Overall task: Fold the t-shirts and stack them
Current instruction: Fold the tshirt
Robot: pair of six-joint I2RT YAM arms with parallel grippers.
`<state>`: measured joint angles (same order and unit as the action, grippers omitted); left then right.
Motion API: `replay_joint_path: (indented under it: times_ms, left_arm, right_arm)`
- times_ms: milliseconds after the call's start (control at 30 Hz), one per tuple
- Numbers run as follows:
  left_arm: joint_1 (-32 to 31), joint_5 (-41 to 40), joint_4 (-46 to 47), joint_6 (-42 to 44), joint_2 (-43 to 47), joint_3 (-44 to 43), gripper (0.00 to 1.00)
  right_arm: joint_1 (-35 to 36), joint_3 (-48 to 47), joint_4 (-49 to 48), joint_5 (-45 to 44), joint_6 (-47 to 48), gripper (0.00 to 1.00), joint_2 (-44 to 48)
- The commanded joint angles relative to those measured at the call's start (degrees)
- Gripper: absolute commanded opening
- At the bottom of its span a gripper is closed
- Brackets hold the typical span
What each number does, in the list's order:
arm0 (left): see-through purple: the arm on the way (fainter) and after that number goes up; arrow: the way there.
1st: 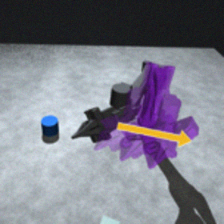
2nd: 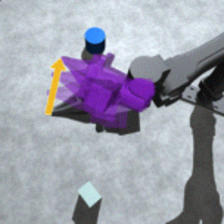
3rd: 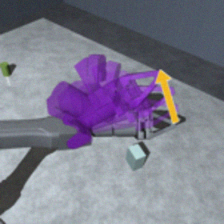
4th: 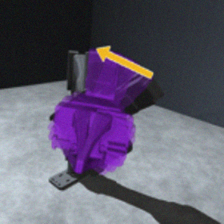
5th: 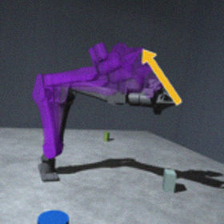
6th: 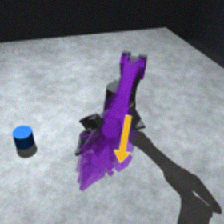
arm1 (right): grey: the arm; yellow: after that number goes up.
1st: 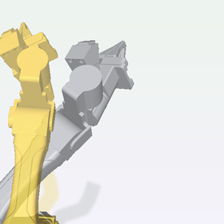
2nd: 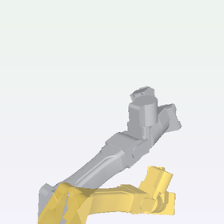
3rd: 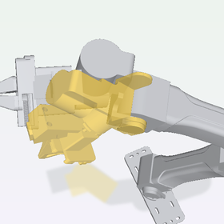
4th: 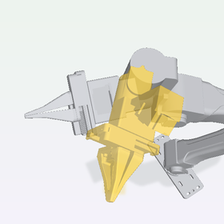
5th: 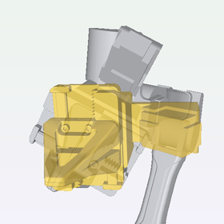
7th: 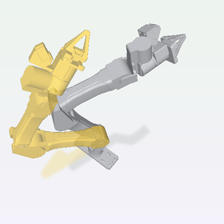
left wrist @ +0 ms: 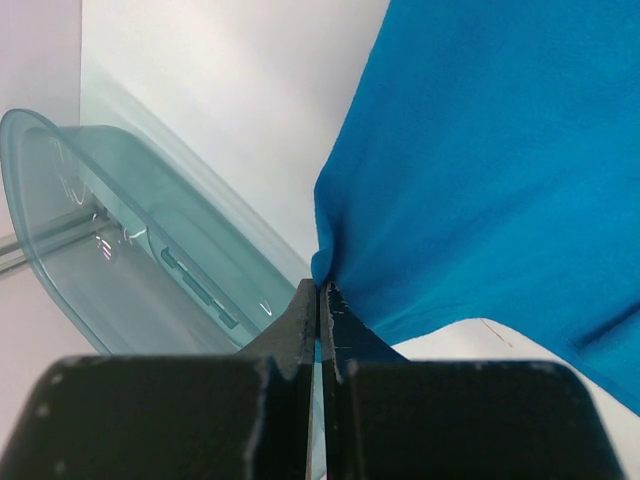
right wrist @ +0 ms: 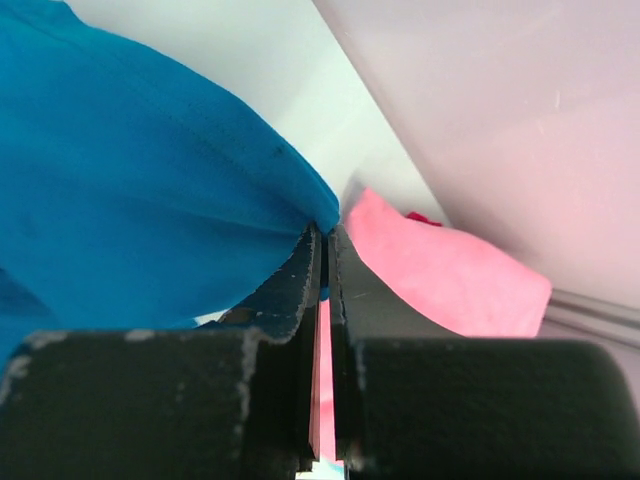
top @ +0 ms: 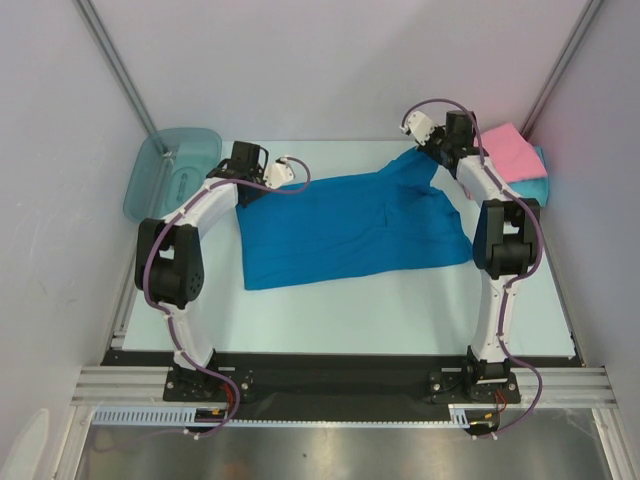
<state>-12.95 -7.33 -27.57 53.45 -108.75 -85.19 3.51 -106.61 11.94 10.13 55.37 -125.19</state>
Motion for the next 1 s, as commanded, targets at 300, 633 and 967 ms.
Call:
replay_joint_path:
  times_ms: [300, 633, 967]
  left_arm:
    - [-1.4, 1.0, -0.5, -0.8, 8.0, 3.4, 0.0]
    - [-3.3, 1.0, -0.8, -0.5, 11.7, 6.6, 0.0]
    - [-3.6, 0.1, -1.5, 4.0, 12.9, 9.2, 0.0]
  right_arm:
    - [-0.7, -11.9, -4.9, -0.6, 6.5, 0.0, -6.0]
    - [-0.7, -9.9, -1.3, 1.7, 7.1, 0.0, -4.4]
    - [-2.0, -1.9, 13.6, 7.4, 9.8, 0.0, 7.0]
